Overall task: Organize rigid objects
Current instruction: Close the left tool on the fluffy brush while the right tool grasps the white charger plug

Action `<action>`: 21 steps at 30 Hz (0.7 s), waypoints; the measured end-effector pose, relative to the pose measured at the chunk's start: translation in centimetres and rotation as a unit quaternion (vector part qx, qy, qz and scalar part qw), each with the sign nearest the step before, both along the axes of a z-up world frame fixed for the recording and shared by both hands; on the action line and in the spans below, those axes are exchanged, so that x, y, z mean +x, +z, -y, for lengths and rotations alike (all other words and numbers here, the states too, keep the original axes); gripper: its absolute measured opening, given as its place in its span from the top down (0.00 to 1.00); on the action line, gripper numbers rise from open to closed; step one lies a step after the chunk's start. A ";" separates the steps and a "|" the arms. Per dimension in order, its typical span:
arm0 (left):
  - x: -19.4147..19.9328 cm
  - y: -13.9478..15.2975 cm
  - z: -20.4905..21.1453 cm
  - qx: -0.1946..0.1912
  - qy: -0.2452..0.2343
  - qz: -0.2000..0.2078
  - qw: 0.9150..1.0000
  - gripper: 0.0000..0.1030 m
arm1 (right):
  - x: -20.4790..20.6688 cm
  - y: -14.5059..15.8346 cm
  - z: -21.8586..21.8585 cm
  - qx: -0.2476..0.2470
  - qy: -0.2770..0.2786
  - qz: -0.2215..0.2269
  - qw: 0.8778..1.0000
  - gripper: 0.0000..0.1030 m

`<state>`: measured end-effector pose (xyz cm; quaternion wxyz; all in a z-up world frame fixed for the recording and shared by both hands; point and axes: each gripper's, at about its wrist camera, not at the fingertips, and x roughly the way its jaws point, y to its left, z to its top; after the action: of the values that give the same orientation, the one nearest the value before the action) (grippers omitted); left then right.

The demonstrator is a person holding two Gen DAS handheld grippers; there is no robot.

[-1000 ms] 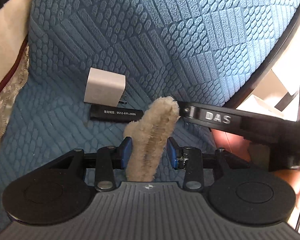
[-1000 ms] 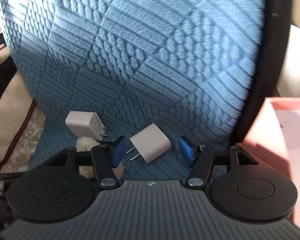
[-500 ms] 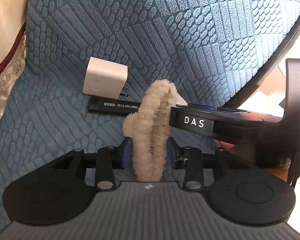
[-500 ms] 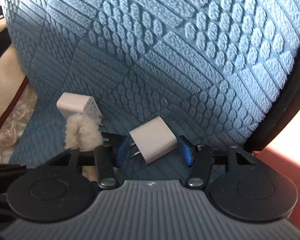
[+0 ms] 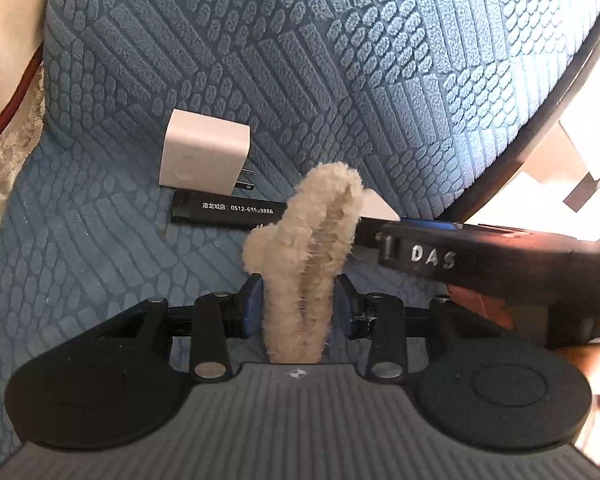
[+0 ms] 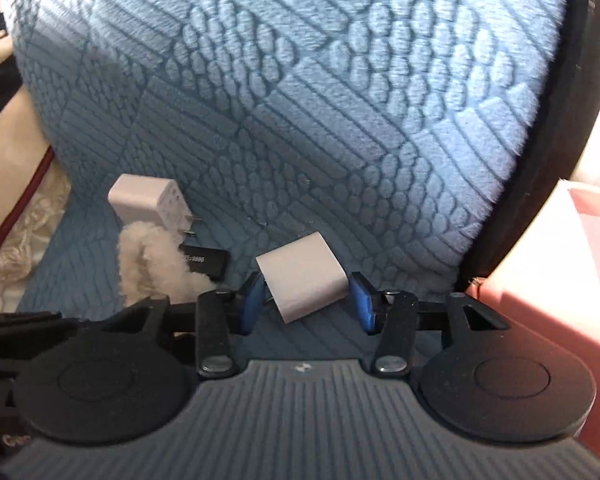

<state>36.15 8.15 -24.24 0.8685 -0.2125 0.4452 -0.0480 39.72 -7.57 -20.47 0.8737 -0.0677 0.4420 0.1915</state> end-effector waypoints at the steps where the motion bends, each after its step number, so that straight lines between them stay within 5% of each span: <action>1: 0.1 -0.1 0.2 0.002 0.001 0.001 1.000 0.57 | 0.0 0.1 0.2 0.001 -0.004 -0.001 1.000 0.52; 8: 0.8 -0.8 -0.5 -0.025 0.019 0.004 0.999 0.57 | 0.4 0.1 1.8 0.000 -0.012 -0.005 1.000 0.52; 21: 3.0 -1.5 -0.2 -0.016 0.049 0.008 0.999 0.57 | 0.5 -0.1 1.8 -0.014 0.000 -0.015 1.000 0.53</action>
<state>39.19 8.34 -25.72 0.8700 -0.2474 0.4262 -0.0144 40.26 -9.36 -20.55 0.8658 -0.0773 0.4580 0.1862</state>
